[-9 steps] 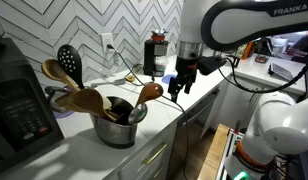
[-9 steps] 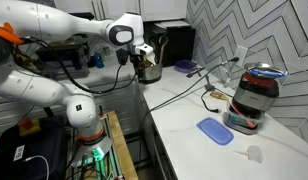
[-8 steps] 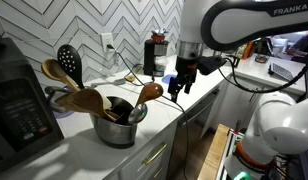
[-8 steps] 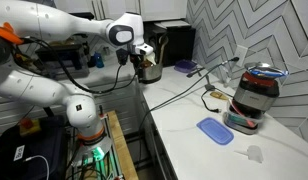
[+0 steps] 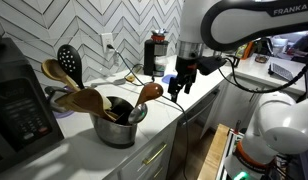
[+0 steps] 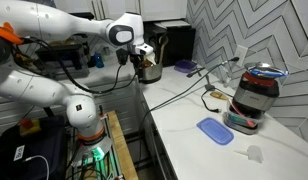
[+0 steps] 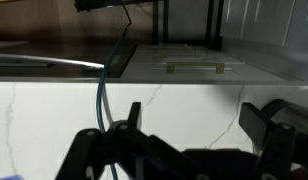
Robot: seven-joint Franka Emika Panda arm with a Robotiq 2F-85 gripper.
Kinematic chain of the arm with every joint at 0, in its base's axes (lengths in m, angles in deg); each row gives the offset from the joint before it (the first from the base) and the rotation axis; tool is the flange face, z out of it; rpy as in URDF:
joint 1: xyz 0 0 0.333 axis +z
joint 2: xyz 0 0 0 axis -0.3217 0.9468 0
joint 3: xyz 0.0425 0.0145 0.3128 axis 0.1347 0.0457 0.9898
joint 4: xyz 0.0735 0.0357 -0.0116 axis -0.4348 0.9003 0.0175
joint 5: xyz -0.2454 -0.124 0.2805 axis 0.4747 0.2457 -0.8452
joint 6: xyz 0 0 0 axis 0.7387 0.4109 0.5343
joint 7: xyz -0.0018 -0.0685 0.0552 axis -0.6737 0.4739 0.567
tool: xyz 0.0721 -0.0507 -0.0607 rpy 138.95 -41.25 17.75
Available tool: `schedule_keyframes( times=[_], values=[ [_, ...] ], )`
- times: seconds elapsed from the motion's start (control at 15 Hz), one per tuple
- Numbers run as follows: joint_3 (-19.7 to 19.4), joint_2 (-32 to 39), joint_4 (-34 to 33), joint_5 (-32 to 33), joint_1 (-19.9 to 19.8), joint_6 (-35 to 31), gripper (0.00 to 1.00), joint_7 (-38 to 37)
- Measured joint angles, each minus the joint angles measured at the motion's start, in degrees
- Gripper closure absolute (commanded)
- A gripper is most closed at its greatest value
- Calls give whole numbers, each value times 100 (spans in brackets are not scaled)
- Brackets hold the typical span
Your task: Pick up the silver spatula from the kitchen counter and put it in the utensil holder
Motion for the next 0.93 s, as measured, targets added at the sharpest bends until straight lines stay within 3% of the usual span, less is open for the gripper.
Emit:
schedule_keyframes(
  times=[0.2,0.53,0.93],
  values=[
    [0,-1,1,0,-7,-89,0,-7],
    [-166,44,-61,279,-340,-1410,0,117],
    [-1070,1080,-1048,944,-527,-2053,0,1958]
  ],
)
